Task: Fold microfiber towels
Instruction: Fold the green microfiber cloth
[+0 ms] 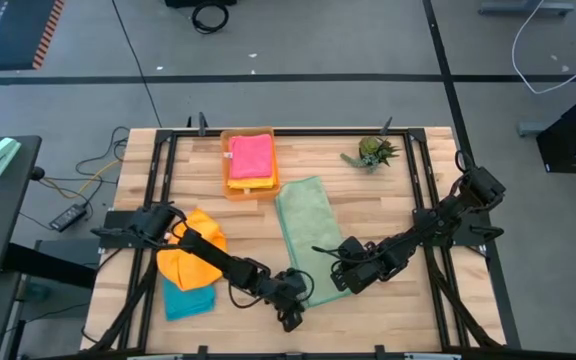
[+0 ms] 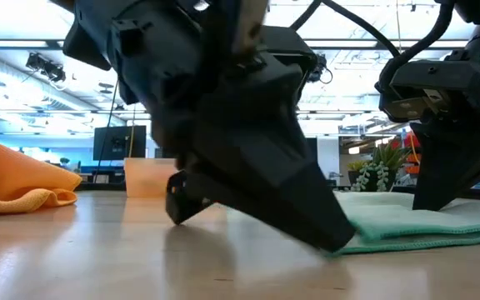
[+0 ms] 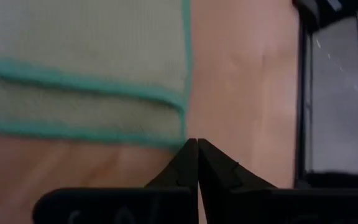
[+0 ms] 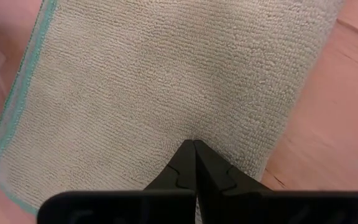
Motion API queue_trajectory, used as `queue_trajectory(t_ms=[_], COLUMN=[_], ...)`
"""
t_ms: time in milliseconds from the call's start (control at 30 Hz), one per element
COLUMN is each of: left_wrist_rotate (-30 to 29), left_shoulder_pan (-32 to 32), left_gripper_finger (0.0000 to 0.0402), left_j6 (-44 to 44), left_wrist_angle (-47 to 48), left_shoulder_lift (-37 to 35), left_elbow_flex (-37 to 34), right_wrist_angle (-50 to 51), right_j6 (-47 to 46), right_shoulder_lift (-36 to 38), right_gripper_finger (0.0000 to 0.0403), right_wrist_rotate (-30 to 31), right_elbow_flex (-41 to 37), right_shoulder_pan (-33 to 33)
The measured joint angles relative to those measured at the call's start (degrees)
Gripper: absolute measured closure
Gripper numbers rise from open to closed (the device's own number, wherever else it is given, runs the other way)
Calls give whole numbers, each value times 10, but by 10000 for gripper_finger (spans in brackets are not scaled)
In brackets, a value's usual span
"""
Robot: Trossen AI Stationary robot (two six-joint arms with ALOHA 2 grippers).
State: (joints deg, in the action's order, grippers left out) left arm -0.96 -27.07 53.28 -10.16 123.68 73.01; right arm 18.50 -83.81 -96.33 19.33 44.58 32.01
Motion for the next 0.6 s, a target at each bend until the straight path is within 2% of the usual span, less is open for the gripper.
queue_trajectory(t_ms=[133, 367, 467, 600], left_wrist_rotate=[47, 54, 50, 27], left_shoulder_pan=[7, 20, 26, 28], left_gripper_finger=[396, 386, 389, 396], left_j6=[-16, -109, -174, -344], left_wrist_angle=[38, 59, 54, 59], left_shoulder_lift=[-14, -61, -85, -91], left_elbow_flex=[-1, -1, 0, 0], right_wrist_angle=[1, 3, 2, 0], right_j6=[1, 13, 14, 14], right_shoulder_lift=[0, 0, 0, 1], right_gripper_finger=[401, 401, 401, 401], right_wrist_rotate=[0, 4, 5, 4], right_elbow_flex=[0, 0, 0, -1], right_shoulder_pan=[0, 0, 0, 0])
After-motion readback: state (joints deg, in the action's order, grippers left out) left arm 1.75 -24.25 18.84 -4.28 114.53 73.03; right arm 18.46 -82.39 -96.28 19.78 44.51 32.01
